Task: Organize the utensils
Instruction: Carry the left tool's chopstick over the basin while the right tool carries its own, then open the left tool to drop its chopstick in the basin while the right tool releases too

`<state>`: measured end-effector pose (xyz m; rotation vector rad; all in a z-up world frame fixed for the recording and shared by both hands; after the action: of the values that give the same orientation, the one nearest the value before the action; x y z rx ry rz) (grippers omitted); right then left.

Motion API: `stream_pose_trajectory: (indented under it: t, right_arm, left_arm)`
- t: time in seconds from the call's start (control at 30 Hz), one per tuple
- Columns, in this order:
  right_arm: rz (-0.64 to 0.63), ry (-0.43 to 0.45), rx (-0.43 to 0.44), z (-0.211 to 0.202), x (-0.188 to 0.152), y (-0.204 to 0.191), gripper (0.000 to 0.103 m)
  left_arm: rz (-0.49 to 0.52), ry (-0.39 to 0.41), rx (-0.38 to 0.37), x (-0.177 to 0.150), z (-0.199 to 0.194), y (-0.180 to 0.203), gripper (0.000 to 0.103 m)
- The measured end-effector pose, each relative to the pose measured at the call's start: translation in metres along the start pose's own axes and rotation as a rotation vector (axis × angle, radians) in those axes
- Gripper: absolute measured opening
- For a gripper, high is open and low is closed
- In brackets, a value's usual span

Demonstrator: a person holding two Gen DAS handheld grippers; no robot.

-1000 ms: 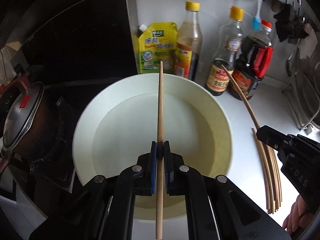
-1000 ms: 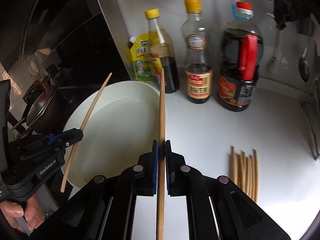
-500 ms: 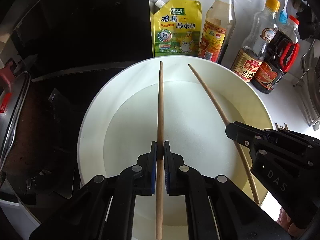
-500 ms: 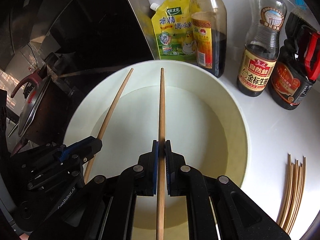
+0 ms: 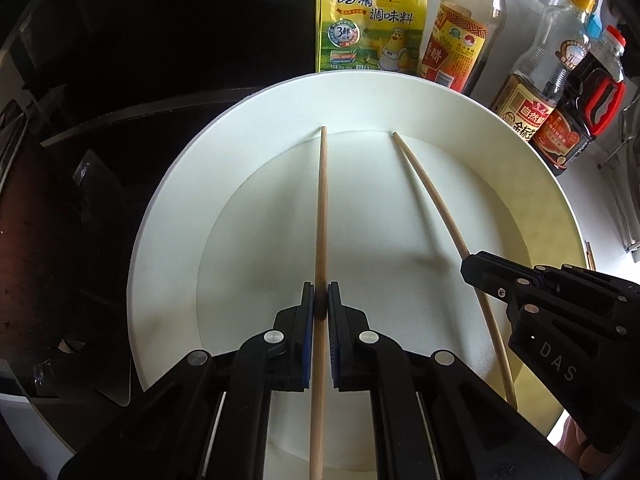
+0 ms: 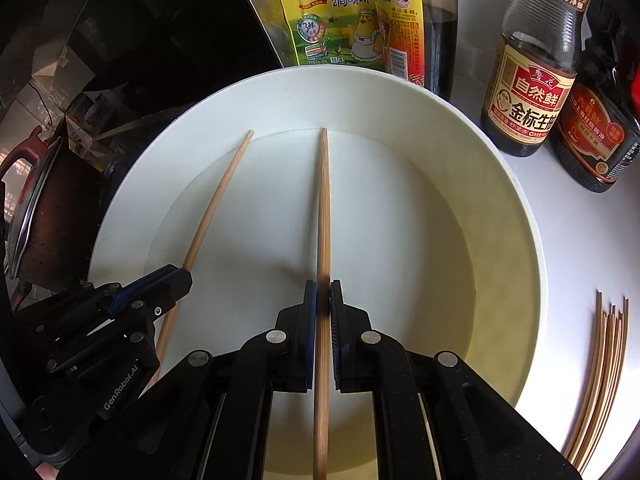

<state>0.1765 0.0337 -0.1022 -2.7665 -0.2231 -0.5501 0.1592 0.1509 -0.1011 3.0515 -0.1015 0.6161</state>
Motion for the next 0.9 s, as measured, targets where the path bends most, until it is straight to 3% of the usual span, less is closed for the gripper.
stream_pose_trajectory:
  t: [0.07, 0.17, 0.23, 0.6, 0.9]
  right_arm:
    - [-0.004, 0.005, -0.013, -0.002, 0.001, 0.000, 0.007]
    - [-0.016, 0.033, -0.029, -0.009, 0.001, 0.000, 0.018]
    - [-0.019, 0.047, -0.037, -0.014, 0.001, -0.001, 0.019]
    - [-0.018, 0.091, -0.025, -0.039, -0.011, -0.003, 0.031]
    - [-0.016, 0.146, -0.016, -0.070, -0.030, -0.004, 0.034]
  left_arm:
    - [-0.011, -0.002, 0.002, -0.001, 0.000, -0.003, 0.012]
    - [-0.021, 0.013, 0.017, 0.000, -0.005, -0.007, 0.036]
    - [-0.030, 0.030, 0.024, 0.000, -0.011, -0.010, 0.052]
    - [-0.042, 0.074, 0.046, -0.014, -0.037, -0.016, 0.061]
    - [-0.061, 0.118, 0.049, -0.033, -0.069, -0.012, 0.064]
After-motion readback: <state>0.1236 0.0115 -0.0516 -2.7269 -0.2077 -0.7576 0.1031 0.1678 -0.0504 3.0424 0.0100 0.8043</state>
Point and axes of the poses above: each gripper's, at about its wrist camera, not at the fingertips, and z roughly the way its jaws point, y to its right, x to its top, the point moved 2 cm from there along z, roughly the way its jaws point, and after that the axes turned 1 degree about -z, right-handed, at the moved point
